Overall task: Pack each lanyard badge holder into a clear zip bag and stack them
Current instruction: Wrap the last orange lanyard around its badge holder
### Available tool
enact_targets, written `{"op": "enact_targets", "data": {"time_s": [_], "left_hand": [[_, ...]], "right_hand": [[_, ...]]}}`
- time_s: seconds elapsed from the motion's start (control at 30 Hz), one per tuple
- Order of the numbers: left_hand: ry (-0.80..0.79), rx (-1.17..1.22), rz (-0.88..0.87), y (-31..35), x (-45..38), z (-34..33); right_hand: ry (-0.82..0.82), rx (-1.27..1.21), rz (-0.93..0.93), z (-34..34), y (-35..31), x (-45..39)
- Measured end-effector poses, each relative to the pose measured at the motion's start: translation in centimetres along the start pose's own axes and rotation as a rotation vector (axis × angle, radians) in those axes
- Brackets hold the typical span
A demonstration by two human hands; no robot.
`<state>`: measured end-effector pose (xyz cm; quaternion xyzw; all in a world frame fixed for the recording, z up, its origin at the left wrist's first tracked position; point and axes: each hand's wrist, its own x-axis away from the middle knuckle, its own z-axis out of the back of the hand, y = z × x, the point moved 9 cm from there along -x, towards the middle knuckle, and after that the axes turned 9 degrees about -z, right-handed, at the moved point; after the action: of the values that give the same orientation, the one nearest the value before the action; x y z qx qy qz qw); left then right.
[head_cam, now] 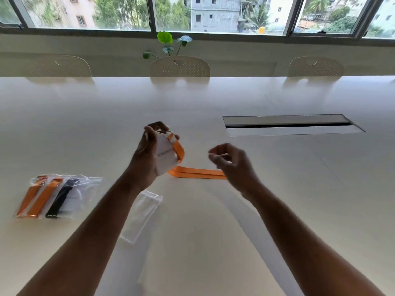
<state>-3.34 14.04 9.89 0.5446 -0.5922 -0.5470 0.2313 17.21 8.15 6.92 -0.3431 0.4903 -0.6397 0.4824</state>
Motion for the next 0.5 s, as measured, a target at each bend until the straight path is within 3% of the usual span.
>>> {"op": "enact_targets", "data": {"time_s": [0.1,0.23,0.33,0.5], "left_hand": [[-0.073,-0.037,-0.033,0.1,0.2,-1.8],[-0.100,-0.027,-0.075,0.8,0.8,-3.2],[-0.106,-0.032,-0.090,1.0,1.2,-3.6],[-0.128,-0.087,-0.065,0.9,1.9,-3.9]], "right_hand": [[-0.060,-0.008,0.144,-3.1,-3.5,1.3],[0.049,0.021,0.259,-4.2,-6.2,2.2],[0.073,0.037,0.239,-4.5,-6.4,2.1],[-0.080,-0.051,0.160,-6.2,-6.0,2.4]]}}
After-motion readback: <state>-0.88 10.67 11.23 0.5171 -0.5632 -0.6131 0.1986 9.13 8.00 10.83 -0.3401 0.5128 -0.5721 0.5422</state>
